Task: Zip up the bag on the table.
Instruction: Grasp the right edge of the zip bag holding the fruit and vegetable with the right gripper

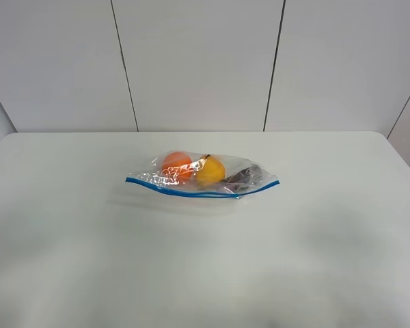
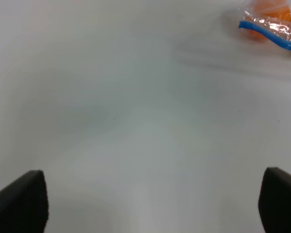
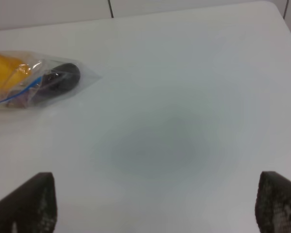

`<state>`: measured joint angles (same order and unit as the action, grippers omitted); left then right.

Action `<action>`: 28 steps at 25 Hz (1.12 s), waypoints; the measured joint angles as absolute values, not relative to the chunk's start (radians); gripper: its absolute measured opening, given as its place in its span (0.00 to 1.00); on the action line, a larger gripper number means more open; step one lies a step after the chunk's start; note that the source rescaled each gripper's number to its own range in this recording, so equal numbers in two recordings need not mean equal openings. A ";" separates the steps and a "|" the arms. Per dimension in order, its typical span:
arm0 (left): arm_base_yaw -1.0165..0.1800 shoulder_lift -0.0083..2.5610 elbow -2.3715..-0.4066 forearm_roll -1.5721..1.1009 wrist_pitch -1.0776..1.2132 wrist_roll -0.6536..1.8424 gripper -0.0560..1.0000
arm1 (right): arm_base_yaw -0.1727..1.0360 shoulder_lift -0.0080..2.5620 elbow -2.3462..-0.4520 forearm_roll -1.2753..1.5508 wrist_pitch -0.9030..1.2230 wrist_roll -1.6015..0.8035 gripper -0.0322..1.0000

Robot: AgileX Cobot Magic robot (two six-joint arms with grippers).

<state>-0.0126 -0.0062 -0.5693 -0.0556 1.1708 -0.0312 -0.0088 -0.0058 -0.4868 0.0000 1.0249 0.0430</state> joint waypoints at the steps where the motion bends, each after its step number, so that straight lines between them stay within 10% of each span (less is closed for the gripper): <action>1: -0.013 -0.006 -0.569 -0.056 1.171 -0.031 1.00 | -0.009 -0.006 -0.487 0.000 1.025 0.043 0.89; 13: -0.013 -0.006 -0.569 -0.056 1.171 -0.031 1.00 | -0.009 0.039 -0.512 -0.010 1.027 0.043 0.95; 28: -0.013 -0.006 -0.569 -0.056 1.172 -0.031 1.00 | -0.009 1.064 -0.997 0.283 0.996 -0.082 0.99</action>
<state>-0.0126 -0.0062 -0.5693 -0.0556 1.1717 -0.0312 -0.0088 1.0642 -0.9965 0.2833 0.9962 -0.0820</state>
